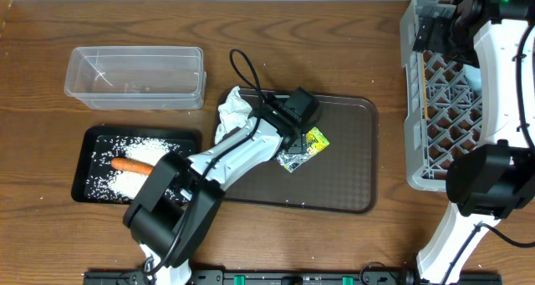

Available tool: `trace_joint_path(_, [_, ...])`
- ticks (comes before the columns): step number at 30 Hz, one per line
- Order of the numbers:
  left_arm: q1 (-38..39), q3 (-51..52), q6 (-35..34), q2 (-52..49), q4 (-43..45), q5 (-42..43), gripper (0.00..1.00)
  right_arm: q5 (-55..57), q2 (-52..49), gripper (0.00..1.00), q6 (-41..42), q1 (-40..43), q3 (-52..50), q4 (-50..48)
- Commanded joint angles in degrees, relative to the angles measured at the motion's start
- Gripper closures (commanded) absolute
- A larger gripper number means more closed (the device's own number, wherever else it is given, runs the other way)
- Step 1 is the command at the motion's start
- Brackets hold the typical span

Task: Sort waste into correct bins and load items into the dishwasher rack
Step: 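Lift the foil wrapper with the left gripper, then carry the foil wrapper left and drop it into the clear bin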

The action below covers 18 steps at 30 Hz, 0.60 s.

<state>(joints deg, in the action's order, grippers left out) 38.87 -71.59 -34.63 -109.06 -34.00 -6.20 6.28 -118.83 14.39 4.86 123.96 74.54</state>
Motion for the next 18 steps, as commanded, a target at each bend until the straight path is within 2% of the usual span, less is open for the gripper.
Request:
trace_joint_path(1, [-0.6, 0.2, 1.6, -0.3, 0.0, -0.9, 0.20, 0.8, 0.1, 0.01, -0.7, 0.0, 0.0, 0.0])
trace_joint_path(3, [-0.6, 0.2, 1.6, -0.3, 0.1, -0.6, 0.31, 0.8, 0.1, 0.01, -0.7, 0.0, 0.0, 0.0])
trace_joint_path(7, [-0.6, 0.2, 1.6, -0.2, 0.1, -0.5, 0.67, 0.8, 0.1, 0.01, -0.7, 0.0, 0.0, 0.0])
trace_joint_path(11, [-0.6, 0.1, 1.6, 0.2, 0.1, -0.5, 0.90, 0.8, 0.1, 0.01, -0.7, 0.0, 0.0, 0.0])
trace_joint_path(12, [-0.6, 0.1, 1.6, 0.6, 0.1, -0.5, 0.94, 0.8, 0.1, 0.01, -0.7, 0.0, 0.0, 0.0])
trace_joint_path(18, [-3.0, 0.1, 1.4, 4.0, 0.2, -1.0, 0.94, 0.8, 0.1, 0.01, -0.7, 0.0, 0.0, 0.0])
